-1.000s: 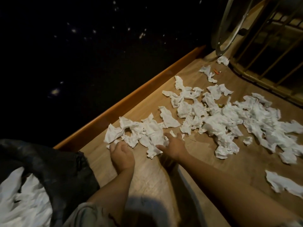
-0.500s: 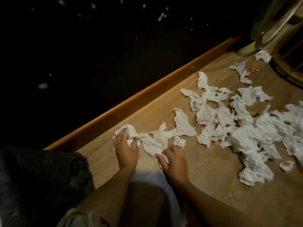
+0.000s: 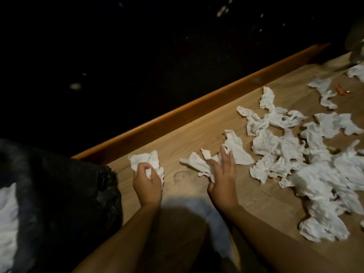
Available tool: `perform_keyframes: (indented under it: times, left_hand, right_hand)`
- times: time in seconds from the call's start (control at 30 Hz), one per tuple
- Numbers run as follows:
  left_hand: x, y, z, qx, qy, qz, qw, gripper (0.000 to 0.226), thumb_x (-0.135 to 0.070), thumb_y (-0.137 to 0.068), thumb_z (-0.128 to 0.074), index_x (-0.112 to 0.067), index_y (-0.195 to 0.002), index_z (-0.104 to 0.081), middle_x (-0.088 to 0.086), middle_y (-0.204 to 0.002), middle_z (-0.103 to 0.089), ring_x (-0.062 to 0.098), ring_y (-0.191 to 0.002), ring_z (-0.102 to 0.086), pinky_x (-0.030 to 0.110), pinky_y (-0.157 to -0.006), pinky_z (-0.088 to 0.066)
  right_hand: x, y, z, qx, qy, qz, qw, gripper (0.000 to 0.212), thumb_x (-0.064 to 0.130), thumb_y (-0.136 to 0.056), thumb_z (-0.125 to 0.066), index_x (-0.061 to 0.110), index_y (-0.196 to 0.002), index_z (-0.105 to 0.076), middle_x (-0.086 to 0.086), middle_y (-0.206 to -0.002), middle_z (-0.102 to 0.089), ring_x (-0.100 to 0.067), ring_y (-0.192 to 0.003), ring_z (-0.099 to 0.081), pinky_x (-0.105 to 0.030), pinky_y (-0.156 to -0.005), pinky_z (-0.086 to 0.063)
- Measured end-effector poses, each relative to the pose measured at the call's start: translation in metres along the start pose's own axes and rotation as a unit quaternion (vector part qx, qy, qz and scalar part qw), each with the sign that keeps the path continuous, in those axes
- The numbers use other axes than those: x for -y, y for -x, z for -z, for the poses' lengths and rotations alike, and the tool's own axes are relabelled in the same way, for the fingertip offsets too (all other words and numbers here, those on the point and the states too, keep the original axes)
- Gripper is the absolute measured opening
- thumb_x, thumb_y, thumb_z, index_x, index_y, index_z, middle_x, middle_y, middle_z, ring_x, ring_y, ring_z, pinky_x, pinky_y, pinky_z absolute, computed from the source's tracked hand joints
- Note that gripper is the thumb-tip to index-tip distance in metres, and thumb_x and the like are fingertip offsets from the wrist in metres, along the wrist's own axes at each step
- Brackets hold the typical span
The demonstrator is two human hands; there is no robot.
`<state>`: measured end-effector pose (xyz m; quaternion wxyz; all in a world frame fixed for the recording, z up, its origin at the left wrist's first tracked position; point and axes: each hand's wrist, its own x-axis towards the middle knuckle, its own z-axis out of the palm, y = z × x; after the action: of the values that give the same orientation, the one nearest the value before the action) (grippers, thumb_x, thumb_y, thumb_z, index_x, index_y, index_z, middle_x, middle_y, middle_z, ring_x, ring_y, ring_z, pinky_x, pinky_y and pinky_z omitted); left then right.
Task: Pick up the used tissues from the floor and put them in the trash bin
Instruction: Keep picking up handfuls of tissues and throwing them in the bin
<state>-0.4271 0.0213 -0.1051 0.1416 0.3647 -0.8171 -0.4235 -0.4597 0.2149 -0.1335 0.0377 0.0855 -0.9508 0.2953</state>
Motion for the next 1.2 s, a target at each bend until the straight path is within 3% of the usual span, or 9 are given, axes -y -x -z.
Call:
perform_keyframes:
  times: [0.13,0.33,0.43,0.53,0.67,0.77,0.9,1.03,1.2]
  left_hand:
    - [0.008,0.017,0.023,0.067,0.042,0.015,0.997,0.048,-0.003,-0.094,-0.050,-0.022,-0.138,-0.040,-0.004,-0.119,-0.050,0.014,-0.107,-0.051,0.028,-0.091,-0.044]
    - [-0.006,0.027,0.048,0.045,0.088,0.047,0.994,0.016,-0.017,-0.087,-0.066,-0.015,-0.072,-0.061,0.003,-0.071,-0.062,0.023,-0.077,-0.060,0.027,-0.067,-0.041]
    - [-0.036,0.031,0.059,0.010,0.107,0.076,0.991,0.035,-0.034,-0.078,-0.078,-0.013,-0.099,-0.061,-0.003,-0.091,-0.059,0.014,-0.090,-0.055,0.019,-0.074,-0.037]
    - [-0.071,0.033,0.071,-0.045,0.154,0.091,0.983,0.070,-0.037,-0.077,-0.079,-0.012,-0.135,-0.048,0.002,-0.126,-0.055,0.016,-0.118,-0.051,0.020,-0.090,-0.035]
    - [-0.115,0.029,0.103,-0.091,0.315,0.054,0.943,0.027,-0.026,-0.081,-0.077,-0.017,-0.104,-0.066,0.002,-0.099,-0.072,0.019,-0.095,-0.070,0.018,-0.070,-0.055]
    - [-0.134,0.018,0.145,-0.114,0.389,0.017,0.914,0.020,-0.026,-0.078,-0.078,-0.018,-0.094,-0.070,0.005,-0.090,-0.075,0.019,-0.087,-0.073,0.039,-0.077,-0.061]
    - [-0.138,0.015,0.216,-0.179,0.375,-0.049,0.909,0.013,-0.024,-0.083,-0.075,-0.023,-0.093,-0.068,0.002,-0.092,-0.073,0.015,-0.088,-0.071,0.030,-0.075,-0.058]
    - [-0.114,0.014,0.274,-0.243,0.350,-0.061,0.903,0.017,-0.033,-0.080,-0.078,-0.024,-0.088,-0.067,-0.001,-0.087,-0.072,0.012,-0.082,-0.068,0.022,-0.068,-0.054]
    - [-0.066,0.012,0.319,-0.311,0.264,0.011,0.913,0.043,-0.048,-0.077,-0.075,-0.018,-0.104,-0.062,0.001,-0.106,-0.067,0.013,-0.096,-0.064,0.021,-0.078,-0.050]
  right_hand:
    - [0.001,0.001,0.005,0.101,-0.020,0.042,0.994,0.075,-0.006,-0.079,-0.058,0.029,-0.143,-0.042,-0.002,-0.141,-0.044,-0.022,-0.136,-0.031,-0.038,-0.110,-0.036]
    - [0.017,0.035,0.006,0.110,-0.004,0.124,0.986,0.024,0.031,-0.082,-0.057,0.013,-0.097,-0.064,-0.003,-0.096,-0.048,-0.018,-0.091,-0.046,-0.041,-0.078,-0.049]
    - [0.036,0.031,0.008,0.119,-0.058,0.083,0.988,0.033,0.047,-0.084,-0.067,0.014,-0.084,-0.064,0.002,-0.095,-0.049,-0.011,-0.084,-0.050,-0.025,-0.071,-0.047]
    - [0.070,0.009,0.023,0.125,-0.159,0.012,0.979,0.014,0.029,-0.086,-0.069,0.019,-0.095,-0.067,0.009,-0.098,-0.060,-0.001,-0.081,-0.059,-0.009,-0.070,-0.045]
    - [0.131,-0.029,0.049,0.067,-0.217,0.071,0.971,0.009,0.020,-0.081,-0.070,0.014,-0.088,-0.071,0.003,-0.078,-0.068,-0.012,-0.073,-0.065,-0.026,-0.063,-0.051]
    - [0.189,-0.041,0.066,0.055,-0.275,0.131,0.951,0.017,0.018,-0.075,-0.069,0.020,-0.086,-0.056,0.001,-0.076,-0.064,-0.017,-0.069,-0.064,-0.039,-0.059,-0.053]
    - [0.265,-0.035,0.079,0.083,-0.354,0.214,0.906,0.034,0.002,-0.079,-0.065,0.019,-0.107,-0.061,0.013,-0.100,-0.065,-0.001,-0.099,-0.062,-0.019,-0.084,-0.052]
    - [0.324,-0.011,0.082,0.122,-0.420,0.222,0.872,0.014,0.006,-0.082,-0.061,0.015,-0.075,-0.069,0.008,-0.069,-0.065,-0.001,-0.064,-0.059,-0.019,-0.060,-0.047]
    - [0.364,0.016,0.076,0.148,-0.449,0.214,0.854,0.019,0.023,-0.084,-0.062,0.019,-0.065,-0.062,0.009,-0.058,-0.058,0.003,-0.053,-0.053,-0.013,-0.052,-0.040]
